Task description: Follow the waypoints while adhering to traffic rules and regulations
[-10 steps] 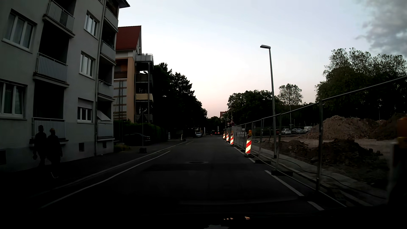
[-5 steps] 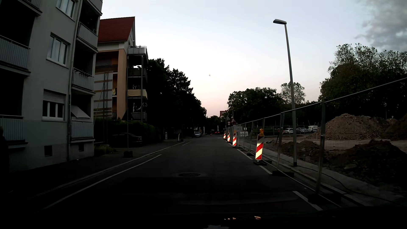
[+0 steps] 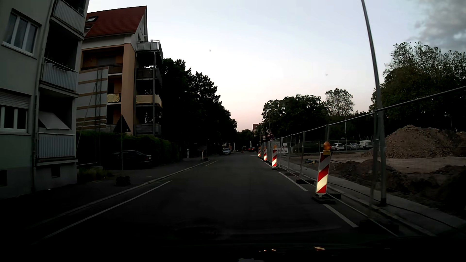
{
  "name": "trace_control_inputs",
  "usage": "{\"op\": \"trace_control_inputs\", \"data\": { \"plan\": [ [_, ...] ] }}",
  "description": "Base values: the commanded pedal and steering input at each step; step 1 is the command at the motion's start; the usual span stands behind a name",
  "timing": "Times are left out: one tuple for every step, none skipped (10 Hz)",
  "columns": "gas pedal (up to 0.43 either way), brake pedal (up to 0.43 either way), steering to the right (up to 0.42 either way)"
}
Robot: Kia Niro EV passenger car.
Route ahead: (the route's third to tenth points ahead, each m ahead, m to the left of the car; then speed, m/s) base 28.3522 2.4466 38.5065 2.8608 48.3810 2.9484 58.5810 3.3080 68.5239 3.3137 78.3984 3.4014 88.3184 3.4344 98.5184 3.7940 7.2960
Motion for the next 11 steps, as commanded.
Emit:
{"op": "trace_control_inputs", "data": {
  "plan": [
    [0.079, 0.0, -0.003],
    [0.059, 0.0, -0.003],
    [0.059, 0.0, -0.002],
    [0.059, 0.0, -0.001],
    [0.059, 0.0, -0.001],
    [0.059, 0.0, -0.001],
    [0.059, 0.0, -0.001],
    [0.059, 0.0, -0.001],
    [0.059, 0.0, 0.002],
    [0.059, 0.0, 0.003],
    [0.059, 0.0, 0.003]
  ]
}}
